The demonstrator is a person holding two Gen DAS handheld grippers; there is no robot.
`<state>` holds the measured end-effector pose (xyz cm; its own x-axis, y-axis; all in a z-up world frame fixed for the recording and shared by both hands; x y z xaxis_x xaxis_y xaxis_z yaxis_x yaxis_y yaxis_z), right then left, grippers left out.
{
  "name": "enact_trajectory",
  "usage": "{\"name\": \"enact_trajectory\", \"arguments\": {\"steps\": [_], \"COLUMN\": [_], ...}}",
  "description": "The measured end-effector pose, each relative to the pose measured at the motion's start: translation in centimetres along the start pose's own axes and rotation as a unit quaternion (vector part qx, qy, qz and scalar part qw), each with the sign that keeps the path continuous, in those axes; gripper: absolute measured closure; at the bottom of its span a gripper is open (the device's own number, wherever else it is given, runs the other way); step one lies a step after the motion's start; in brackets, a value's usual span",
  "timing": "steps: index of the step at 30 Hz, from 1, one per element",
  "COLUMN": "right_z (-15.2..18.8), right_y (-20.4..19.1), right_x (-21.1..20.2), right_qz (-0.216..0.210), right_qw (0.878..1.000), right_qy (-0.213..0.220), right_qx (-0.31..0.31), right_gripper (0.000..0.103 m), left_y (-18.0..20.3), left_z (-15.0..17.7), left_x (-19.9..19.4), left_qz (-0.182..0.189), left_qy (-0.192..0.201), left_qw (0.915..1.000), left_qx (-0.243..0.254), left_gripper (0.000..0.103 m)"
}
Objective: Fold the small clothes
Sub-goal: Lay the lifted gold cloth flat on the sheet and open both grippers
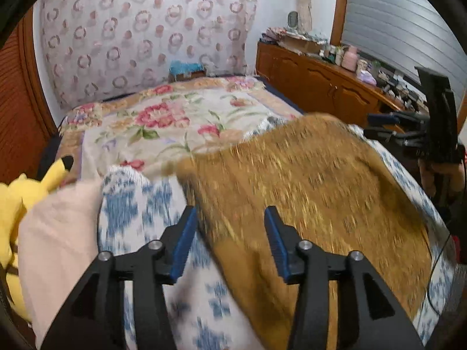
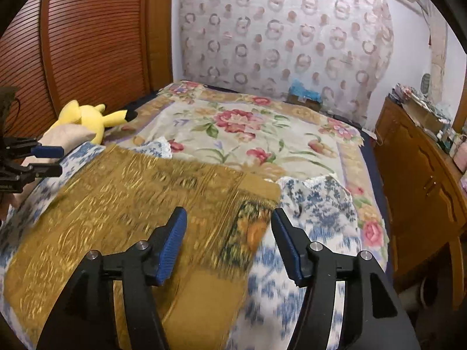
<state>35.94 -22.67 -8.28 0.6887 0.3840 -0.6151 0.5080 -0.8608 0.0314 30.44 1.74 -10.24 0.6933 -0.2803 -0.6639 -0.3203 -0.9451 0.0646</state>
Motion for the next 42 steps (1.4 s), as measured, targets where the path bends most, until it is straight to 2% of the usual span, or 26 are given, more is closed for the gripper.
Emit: {"name": "enact_trajectory", "arguments": {"steps": [5, 11, 22, 33, 34, 36, 42], "right_z": [3.1, 5.7, 10.3, 12.3, 12.4, 12.5, 13.3], "right_y": [-1.2, -3.3, -6.5, -10.3, -10.7, -11.4, -13.4], "right_x": [-3.0, -5.2, -8.6, -10.8, -10.9, -11.0, -10.8], "right_qz": [-0.006, -0.006, -0.005, -0.025, -0.026, -0.030, -0.050], "right_qw": [1.000, 1.000, 1.000, 1.000, 1.000, 1.000, 0.999], "right_qy": [-0.007, -0.010, -0.011, -0.002, -0.003, -0.002, -0.010], "right_qx": [0.002, 0.003, 0.012, 0.004, 0.001, -0.003, -0.013], "right_gripper": [0.041, 0.041, 0.041, 0.041, 0.039, 0.026, 0.026], "left_y": [1.1, 3.2, 6.9, 8.0, 8.1, 8.3, 9.2], "left_z": [4.3, 7.8, 12.3, 15.6, 15.8, 16.1, 17.0], "left_x": [-1.9, -3.7, -6.3, -8.8, -9.0, -9.3, -10.3], "left_qz": [0.003, 0.013, 0.033, 0.034, 0.035, 0.039, 0.073], "left_qy": [-0.021, -0.030, -0.046, -0.057, -0.057, -0.057, -0.062], "left_qw": [0.9998, 0.9994, 0.9982, 0.9977, 0.9977, 0.9976, 0.9953], "left_qx": [0.001, 0.009, 0.020, 0.006, 0.007, 0.008, 0.011], "left_gripper": [0.053, 0.053, 0.053, 0.053, 0.053, 0.053, 0.053]}}
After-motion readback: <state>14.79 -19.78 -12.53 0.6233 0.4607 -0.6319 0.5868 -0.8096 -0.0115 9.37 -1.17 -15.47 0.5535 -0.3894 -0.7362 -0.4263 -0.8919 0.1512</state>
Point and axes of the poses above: each gripper's, at about its wrist camera, not at the fingertips, and x roughly the way its jaws point, y to its right, z to its underside, the point moved 7 cm from there along x, roughly the way its jaws point, and after that the axes turned 4 degrees about y, right-handed, at the moved point
